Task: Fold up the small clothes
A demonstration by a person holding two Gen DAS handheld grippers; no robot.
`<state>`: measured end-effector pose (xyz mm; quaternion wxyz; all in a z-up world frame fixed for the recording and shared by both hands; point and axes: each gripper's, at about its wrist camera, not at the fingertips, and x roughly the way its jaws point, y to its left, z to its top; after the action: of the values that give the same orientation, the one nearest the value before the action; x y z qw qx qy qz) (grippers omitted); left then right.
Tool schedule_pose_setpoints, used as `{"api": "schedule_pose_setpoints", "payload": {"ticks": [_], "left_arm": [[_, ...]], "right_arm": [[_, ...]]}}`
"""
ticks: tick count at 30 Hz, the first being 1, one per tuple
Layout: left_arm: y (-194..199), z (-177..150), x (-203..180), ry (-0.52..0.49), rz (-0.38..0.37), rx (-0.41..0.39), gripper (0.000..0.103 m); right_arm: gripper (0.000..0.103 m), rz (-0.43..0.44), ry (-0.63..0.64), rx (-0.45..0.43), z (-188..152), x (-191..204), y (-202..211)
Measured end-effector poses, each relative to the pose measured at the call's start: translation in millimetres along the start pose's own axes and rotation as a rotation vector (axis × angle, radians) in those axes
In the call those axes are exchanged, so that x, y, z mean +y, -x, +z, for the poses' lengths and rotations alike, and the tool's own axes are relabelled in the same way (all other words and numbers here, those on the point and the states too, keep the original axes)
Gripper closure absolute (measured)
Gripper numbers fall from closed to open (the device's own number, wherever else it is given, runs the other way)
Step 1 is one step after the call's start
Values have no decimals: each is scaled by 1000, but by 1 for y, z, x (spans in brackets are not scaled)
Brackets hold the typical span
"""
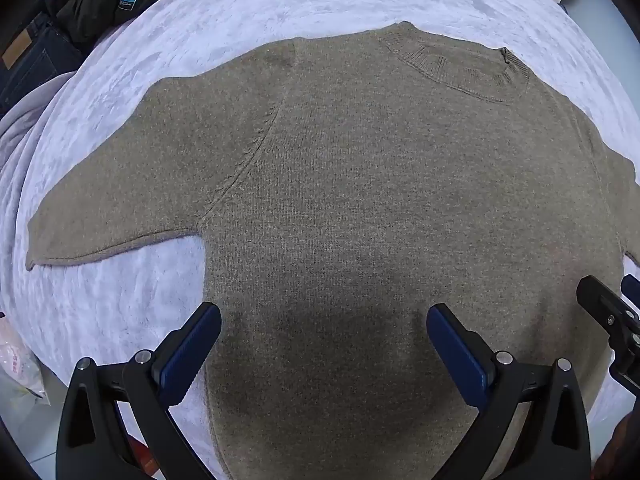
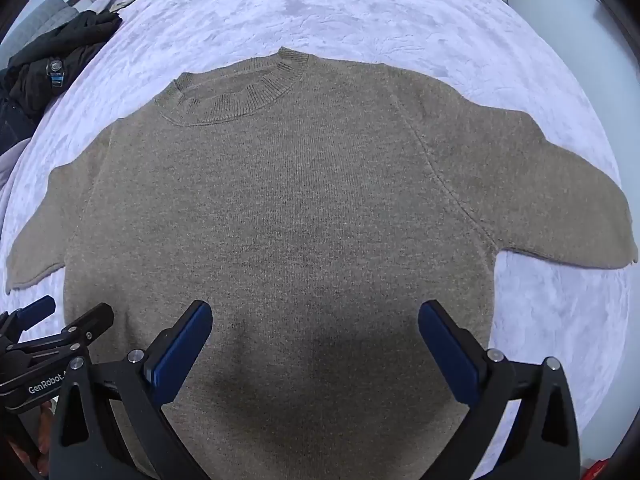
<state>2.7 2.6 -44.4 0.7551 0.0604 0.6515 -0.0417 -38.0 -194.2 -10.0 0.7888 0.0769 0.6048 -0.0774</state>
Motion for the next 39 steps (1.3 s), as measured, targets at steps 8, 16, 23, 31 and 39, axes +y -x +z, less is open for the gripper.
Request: {"api": "schedule_pose_setpoints", "payload": {"ticks": [8, 16, 23, 31, 39], "left_arm": [[2, 3, -11, -3, 13, -1, 0], [0, 3, -9, -2, 23, 1, 0], [0, 7, -8, 2, 25, 3, 0], [-1, 7, -7, 7, 26, 7, 0], [-2, 8, -8, 6, 26, 8, 0]], "right_arm": [[0, -8, -4, 7, -5, 1, -8], [0, -18, -12, 33, -5, 4, -10], [0, -2, -26, 16, 1, 4, -13], [0, -22, -31, -1, 4, 7, -13], [0, -44, -22, 34, -1, 5, -14]]}}
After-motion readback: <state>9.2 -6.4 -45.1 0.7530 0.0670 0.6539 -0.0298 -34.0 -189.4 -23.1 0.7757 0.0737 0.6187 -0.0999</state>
